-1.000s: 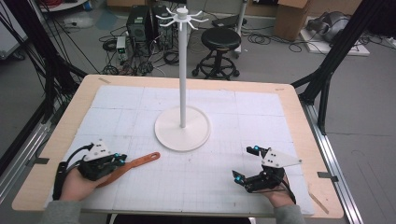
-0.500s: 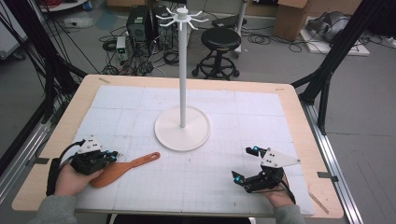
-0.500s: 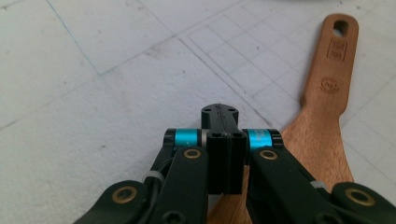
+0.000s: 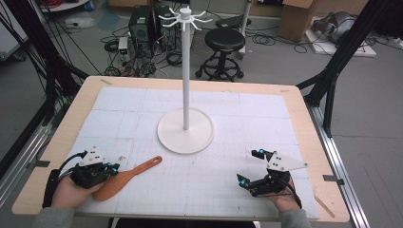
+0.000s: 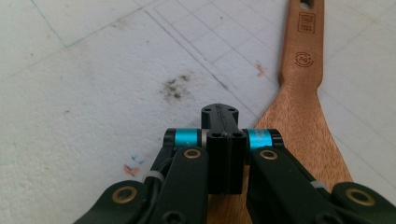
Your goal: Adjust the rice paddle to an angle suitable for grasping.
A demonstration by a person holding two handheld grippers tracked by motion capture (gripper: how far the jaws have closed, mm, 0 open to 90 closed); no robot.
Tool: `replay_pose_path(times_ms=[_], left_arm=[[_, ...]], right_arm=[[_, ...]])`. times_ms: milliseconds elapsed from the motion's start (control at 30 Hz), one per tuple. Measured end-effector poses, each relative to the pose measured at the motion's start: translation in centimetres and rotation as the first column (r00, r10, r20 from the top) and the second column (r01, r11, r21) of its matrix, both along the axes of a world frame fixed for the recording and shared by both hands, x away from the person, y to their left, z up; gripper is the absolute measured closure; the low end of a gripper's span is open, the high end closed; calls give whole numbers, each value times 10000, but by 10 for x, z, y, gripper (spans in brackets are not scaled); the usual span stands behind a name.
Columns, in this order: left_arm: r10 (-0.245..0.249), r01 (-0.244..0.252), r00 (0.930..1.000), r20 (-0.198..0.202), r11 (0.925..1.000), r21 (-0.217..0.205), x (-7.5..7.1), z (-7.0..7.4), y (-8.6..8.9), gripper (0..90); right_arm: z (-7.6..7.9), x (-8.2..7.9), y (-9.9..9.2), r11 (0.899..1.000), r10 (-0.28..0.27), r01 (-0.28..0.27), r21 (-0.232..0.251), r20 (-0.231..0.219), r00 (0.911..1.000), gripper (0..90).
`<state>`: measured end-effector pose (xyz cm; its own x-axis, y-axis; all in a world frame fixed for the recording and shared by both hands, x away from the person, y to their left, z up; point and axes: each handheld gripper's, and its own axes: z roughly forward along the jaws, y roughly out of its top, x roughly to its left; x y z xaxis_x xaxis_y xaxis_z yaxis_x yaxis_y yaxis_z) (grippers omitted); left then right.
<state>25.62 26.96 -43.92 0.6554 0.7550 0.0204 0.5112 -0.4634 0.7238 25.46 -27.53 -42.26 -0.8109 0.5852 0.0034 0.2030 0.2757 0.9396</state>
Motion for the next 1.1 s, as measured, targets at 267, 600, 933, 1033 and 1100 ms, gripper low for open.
replay_pose_path(times_ms=[267, 600, 933, 1033, 1100], left_arm=[[-285, 285, 9996, -6, 9995, 156, -21, 1, -7, 899], [-440, 442, 9990, 105, 9988, -198, -23, 3, -6, 898], [-724, 785, 9957, 579, 9907, -1112, -12, 14, -11, 897], [-824, 863, 9958, 408, 9906, -1065, -1, 11, -18, 897], [-839, 870, 9959, 343, 9909, -1026, 2, 10, -21, 898]], right_arm=[[1, -1, 0, 10000, -15, 15, 43, -34, 10000, 2], [0, 0, 1, 10000, 40, -40, -9, -37, 10000, 2], [-1, 0, 1, 10000, 18, -19, -61, -122, 9999, 2], [-1, -1, 2, 10000, 47, -48, -83, -134, 9999, 2], [-1, -1, 2, 10000, 50, -51, -86, -129, 9999, 2]])
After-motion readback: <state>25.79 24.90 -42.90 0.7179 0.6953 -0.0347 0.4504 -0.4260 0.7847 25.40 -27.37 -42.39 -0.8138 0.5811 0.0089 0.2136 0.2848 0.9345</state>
